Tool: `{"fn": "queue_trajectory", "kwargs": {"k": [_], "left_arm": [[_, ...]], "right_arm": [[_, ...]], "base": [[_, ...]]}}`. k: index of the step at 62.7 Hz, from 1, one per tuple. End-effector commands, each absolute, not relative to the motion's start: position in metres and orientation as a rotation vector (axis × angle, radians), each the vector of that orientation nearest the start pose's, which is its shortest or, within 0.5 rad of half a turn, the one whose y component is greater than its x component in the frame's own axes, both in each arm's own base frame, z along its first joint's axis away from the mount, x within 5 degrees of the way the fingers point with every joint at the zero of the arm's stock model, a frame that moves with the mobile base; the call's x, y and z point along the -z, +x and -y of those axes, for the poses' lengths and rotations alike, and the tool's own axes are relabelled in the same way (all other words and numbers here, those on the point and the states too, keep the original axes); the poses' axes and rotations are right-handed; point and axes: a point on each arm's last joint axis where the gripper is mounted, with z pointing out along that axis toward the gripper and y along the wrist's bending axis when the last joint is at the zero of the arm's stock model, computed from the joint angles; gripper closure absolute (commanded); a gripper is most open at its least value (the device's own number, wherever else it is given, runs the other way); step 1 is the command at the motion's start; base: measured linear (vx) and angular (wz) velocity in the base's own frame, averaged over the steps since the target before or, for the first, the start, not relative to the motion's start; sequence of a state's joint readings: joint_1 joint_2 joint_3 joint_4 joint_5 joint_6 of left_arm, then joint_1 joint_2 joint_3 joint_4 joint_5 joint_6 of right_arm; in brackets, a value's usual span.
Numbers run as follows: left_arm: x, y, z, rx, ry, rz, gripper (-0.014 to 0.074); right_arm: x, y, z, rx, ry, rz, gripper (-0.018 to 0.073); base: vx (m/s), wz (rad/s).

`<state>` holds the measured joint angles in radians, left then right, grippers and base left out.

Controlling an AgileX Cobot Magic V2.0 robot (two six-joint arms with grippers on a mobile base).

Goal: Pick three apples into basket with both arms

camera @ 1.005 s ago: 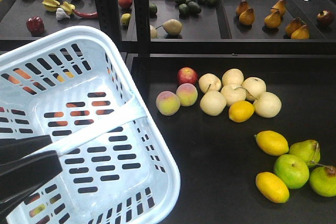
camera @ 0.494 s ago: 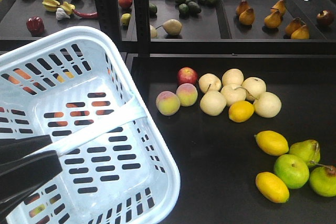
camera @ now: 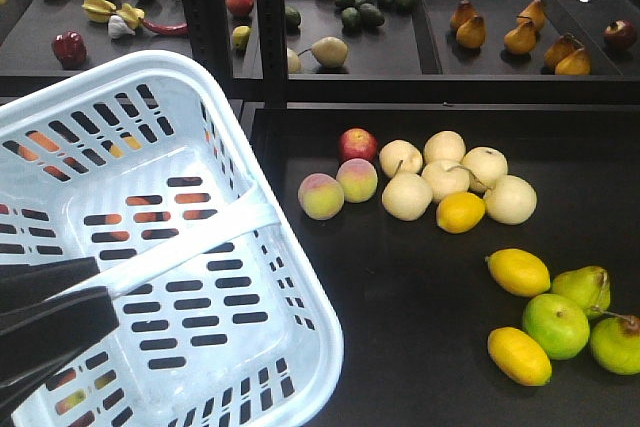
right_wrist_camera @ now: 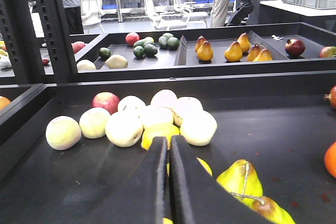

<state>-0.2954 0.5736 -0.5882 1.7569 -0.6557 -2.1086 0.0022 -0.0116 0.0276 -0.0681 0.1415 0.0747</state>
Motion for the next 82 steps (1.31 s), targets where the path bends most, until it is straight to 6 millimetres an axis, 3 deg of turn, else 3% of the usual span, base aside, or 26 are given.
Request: {"fn": "queue_trajectory", "kwargs": {"k": [1,40,82], "left_arm": [[-0.3625,0.0840,0.0798,0.939,0.482,-1.589,0.0604],[-0.3626,0.0840,0.0797,0.938,0.481,-1.589,0.0604],[-0.3626,0.0840,0.0797,0.938,0.481,-1.589,0.0604]], "right_arm": [[-0.1936,0.0572,0.0006,0.006,0.006,-1.582,0.0564],[-0.1936,0.0572,0.0006,0.006,0.006,-1.582,0.0564],[-0.1936,0.0572,0.0006,0.006,0.006,-1.582,0.0564]], "base": [[-0.01,0.03],[-0.07,0.14],[-0.11,0.41]]}}
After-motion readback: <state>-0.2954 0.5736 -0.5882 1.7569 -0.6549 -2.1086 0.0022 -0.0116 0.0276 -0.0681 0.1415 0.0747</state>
